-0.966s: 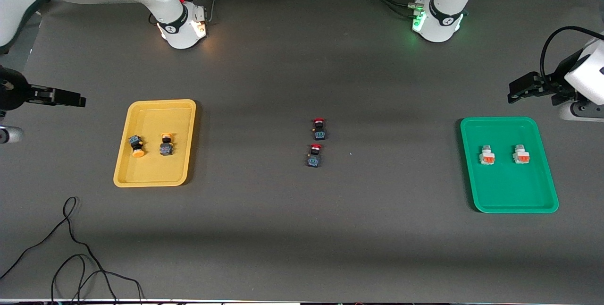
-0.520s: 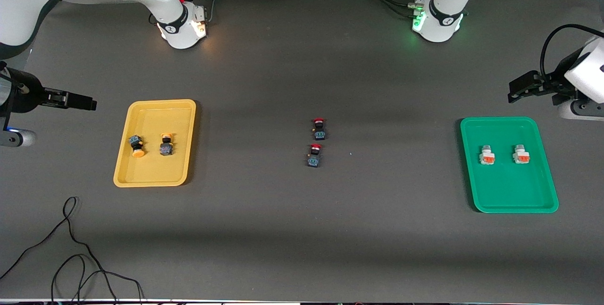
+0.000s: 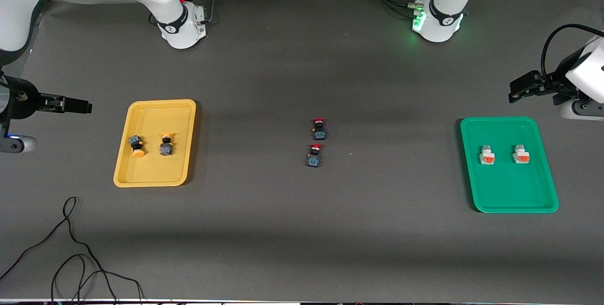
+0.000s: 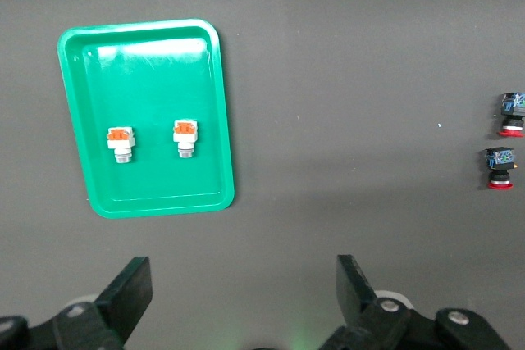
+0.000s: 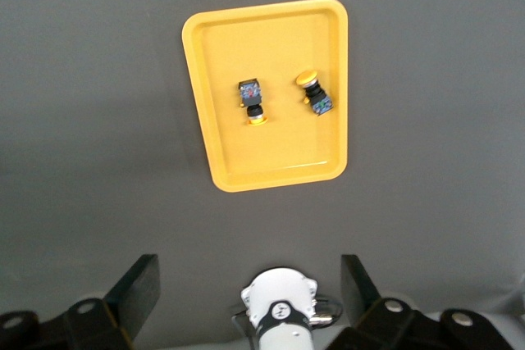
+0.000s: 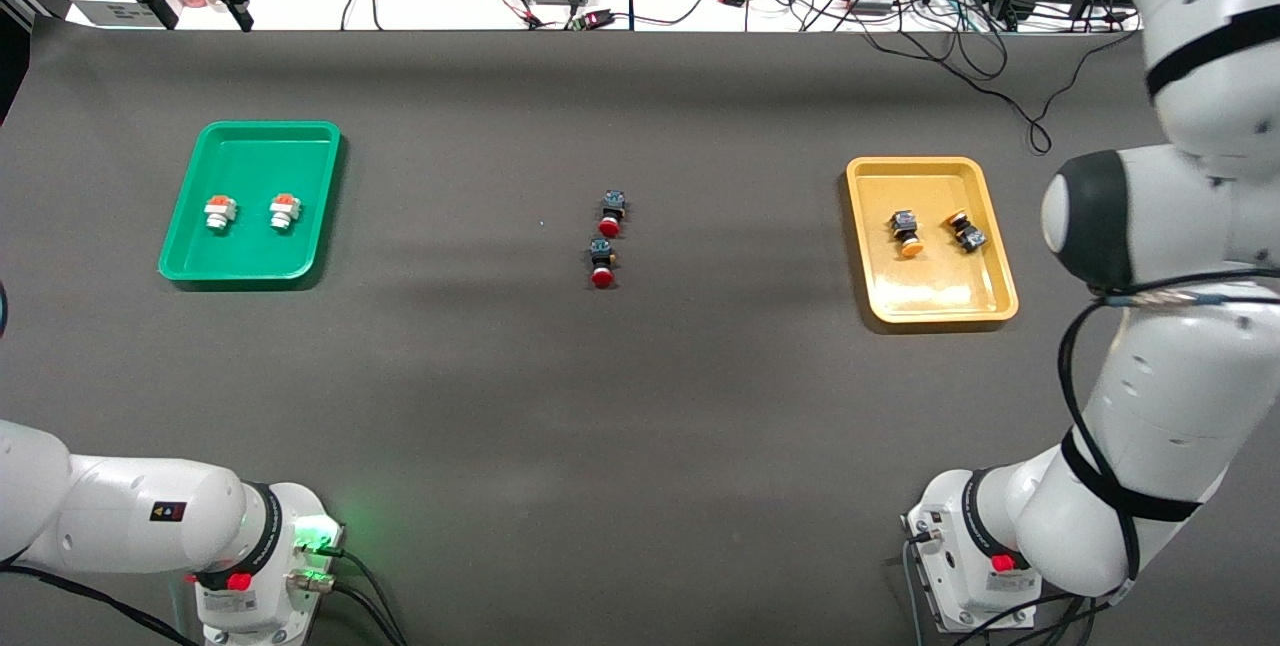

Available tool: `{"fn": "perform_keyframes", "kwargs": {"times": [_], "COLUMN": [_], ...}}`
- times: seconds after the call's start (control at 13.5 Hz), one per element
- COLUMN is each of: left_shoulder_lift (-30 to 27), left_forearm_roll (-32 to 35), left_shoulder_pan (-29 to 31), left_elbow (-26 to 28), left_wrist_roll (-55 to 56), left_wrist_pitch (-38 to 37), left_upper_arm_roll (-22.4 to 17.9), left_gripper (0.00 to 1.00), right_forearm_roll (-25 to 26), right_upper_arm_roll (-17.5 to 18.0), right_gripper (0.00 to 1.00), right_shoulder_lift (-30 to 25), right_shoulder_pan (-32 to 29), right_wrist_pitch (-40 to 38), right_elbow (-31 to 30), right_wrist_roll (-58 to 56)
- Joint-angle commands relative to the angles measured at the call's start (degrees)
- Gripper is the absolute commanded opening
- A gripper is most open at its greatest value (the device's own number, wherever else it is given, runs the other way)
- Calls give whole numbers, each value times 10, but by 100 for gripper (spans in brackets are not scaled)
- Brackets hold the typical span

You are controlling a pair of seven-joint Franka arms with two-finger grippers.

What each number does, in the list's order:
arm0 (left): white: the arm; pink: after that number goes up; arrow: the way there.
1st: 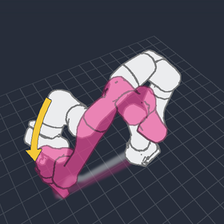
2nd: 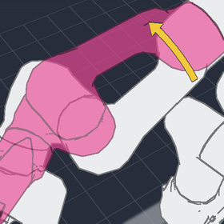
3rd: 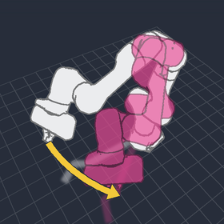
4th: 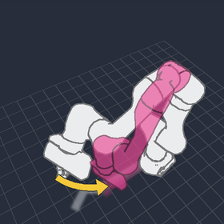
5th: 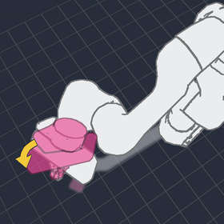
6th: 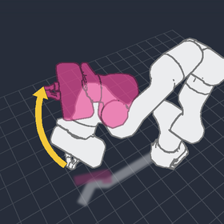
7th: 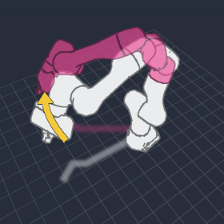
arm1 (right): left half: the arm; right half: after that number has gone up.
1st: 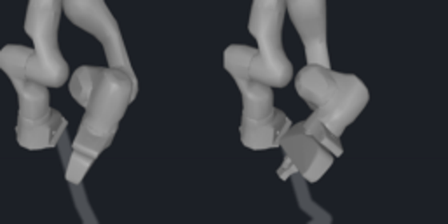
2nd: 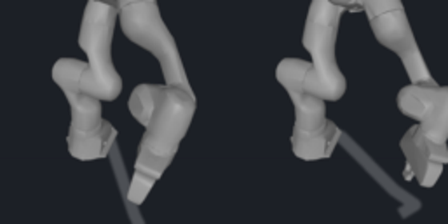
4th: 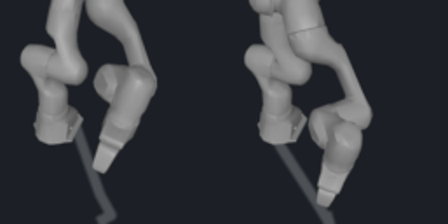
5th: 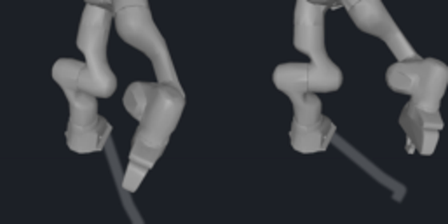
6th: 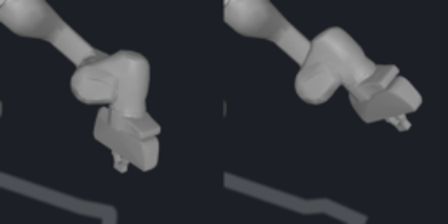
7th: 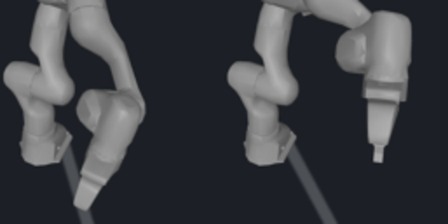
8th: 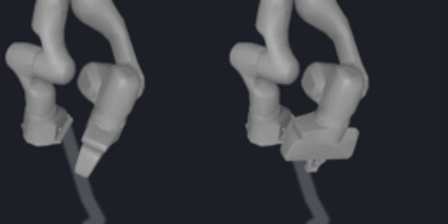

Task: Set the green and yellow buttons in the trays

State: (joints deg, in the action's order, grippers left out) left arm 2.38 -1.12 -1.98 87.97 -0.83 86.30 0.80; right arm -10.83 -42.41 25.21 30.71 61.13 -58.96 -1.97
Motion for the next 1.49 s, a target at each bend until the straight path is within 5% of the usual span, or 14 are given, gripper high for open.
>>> {"fn": "perform_keyframes", "kwargs": {"times": [0.0,0.3,0.67,1.04,1.41], "left_shoulder_lift": [2,1,1,1,1], "left_forearm_roll": [-2,-1,7,7,8], "left_shoulder_pan": [1,0,-5,-4,-5], "left_elbow": [-9,-7,-7,-9,-10], "left_wrist_roll": [3,5,7,6,7], "left_wrist_pitch": [-10,-5,-2,-1,-2], "left_upper_arm_roll": [-1,-1,0,0,1], "left_gripper": [100,100,100,100,100], "right_forearm_roll": [64,129,157,158,154], "right_upper_arm_roll": [147,321,435,438,431], "right_gripper": [97,97,97,98,99], "right_shoulder_lift": [-46,-116,-222,-292,-286], "right_shoulder_pan": [-84,-193,-278,-293,-302], "right_wrist_pitch": [10,51,143,252,291], "right_elbow": [-4,-88,-243,-354,-344], "right_wrist_roll": [41,79,77,37,13]}}
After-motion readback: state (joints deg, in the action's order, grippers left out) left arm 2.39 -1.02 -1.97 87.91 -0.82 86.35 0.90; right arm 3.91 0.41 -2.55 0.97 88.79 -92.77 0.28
